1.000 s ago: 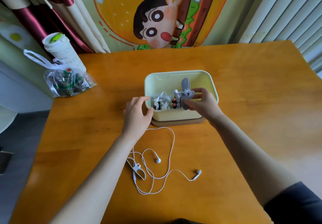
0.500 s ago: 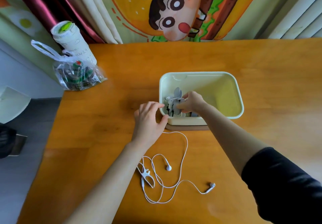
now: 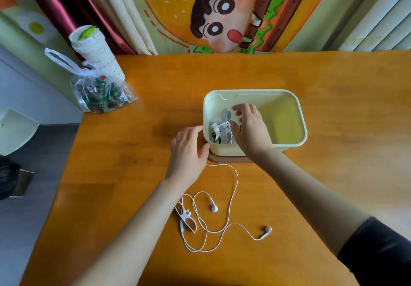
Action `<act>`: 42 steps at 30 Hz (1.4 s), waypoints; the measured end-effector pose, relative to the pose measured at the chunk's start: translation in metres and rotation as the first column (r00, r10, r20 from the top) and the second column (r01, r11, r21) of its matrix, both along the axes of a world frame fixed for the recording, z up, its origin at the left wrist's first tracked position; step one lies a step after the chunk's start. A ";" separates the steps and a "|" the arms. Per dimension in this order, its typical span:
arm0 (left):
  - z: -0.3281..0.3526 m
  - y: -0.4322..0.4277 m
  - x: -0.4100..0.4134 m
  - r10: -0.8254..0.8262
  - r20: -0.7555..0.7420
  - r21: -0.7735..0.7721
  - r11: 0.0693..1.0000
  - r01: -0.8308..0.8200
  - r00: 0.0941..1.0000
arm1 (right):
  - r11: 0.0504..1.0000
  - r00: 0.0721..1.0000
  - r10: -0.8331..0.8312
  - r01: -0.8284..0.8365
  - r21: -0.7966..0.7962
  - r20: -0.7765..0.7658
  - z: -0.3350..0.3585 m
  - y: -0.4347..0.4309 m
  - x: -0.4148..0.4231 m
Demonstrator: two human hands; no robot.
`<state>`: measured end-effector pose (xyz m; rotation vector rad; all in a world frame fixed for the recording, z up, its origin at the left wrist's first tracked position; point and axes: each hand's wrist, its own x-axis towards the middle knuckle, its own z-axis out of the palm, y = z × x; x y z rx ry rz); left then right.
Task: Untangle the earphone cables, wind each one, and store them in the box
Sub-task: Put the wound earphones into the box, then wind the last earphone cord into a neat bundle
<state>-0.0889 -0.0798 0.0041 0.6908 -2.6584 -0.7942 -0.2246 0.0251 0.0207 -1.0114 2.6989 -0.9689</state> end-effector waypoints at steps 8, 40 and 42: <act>-0.038 0.013 0.066 -0.064 0.400 0.106 0.994 0.022 0.914 | 0.887 0.923 0.363 -0.384 0.255 0.128 -0.047 0.077 0.076; -0.063 0.014 0.137 0.193 0.518 0.007 0.973 -0.230 0.833 | 0.742 0.904 0.404 -0.413 0.529 0.139 -0.098 0.076 0.134; -0.063 0.012 0.140 0.250 0.540 -0.076 0.965 -0.249 0.804 | 0.756 0.903 0.428 -0.382 0.532 0.039 -0.095 0.078 0.132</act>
